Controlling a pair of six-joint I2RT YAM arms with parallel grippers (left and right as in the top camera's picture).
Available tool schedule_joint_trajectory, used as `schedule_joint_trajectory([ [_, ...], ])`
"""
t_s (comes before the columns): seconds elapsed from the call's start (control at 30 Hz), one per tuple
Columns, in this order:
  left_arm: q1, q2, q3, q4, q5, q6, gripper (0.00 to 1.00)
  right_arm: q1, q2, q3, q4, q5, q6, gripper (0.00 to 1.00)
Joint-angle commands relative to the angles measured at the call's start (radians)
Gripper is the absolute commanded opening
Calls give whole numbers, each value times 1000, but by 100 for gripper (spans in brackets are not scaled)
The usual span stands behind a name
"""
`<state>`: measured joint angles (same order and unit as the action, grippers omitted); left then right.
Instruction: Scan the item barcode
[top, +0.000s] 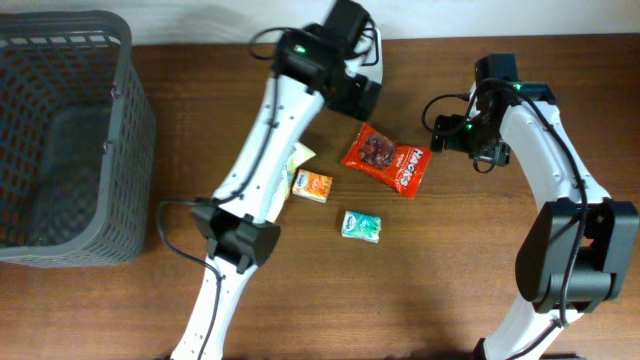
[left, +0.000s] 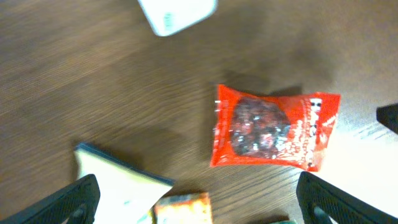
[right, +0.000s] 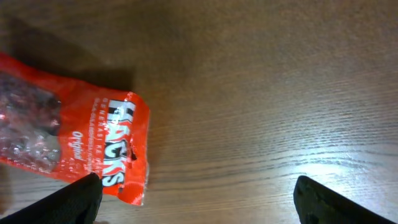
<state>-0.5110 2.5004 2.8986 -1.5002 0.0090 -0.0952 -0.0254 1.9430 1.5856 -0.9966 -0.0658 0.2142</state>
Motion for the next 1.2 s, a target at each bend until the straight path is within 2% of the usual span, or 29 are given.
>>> schedule_joint_trajectory([
  [0.0,93,7,43,-62,-35,-131,99,-1,-6,-1,29,-92,10,98],
  [0.03,114,7,43,-76,-34,-164,99,-1,-6,-1,53,-145,1,98],
  [0.07,137,7,43,-93,-31,-199,99,5,-5,-5,93,-243,-68,98],
  [0.13,170,7,43,-109,-30,-212,99,31,-5,-17,145,-375,-284,99],
  [0.17,192,7,43,-117,-28,-212,99,62,-4,-30,165,-354,-372,99],
  [0.3,213,7,43,-133,-29,-211,99,167,29,-56,190,-219,-548,100],
  [0.43,214,7,43,-133,-32,-211,99,252,76,-56,225,-39,-600,98],
  [0.6,214,7,43,-133,-32,-211,99,304,129,-56,258,-22,-722,98],
  [0.8,214,7,43,-140,-32,-211,99,306,224,-56,268,37,-718,96],
  [0.9,214,7,43,-138,-32,-211,99,307,225,-56,268,37,-703,79],
  [0.93,214,7,43,-138,-32,-211,99,306,225,-55,269,41,-692,65],
  [0.97,214,7,43,-138,-32,-211,99,306,225,-55,270,46,-681,58],
  [1.0,214,7,43,-139,-32,-211,99,305,225,-55,271,57,-659,43],
  [1.1,214,7,43,-140,-32,-211,99,305,217,-45,256,60,-615,31],
  [1.17,214,7,43,-140,-32,-211,99,305,216,0,199,53,-589,30],
])
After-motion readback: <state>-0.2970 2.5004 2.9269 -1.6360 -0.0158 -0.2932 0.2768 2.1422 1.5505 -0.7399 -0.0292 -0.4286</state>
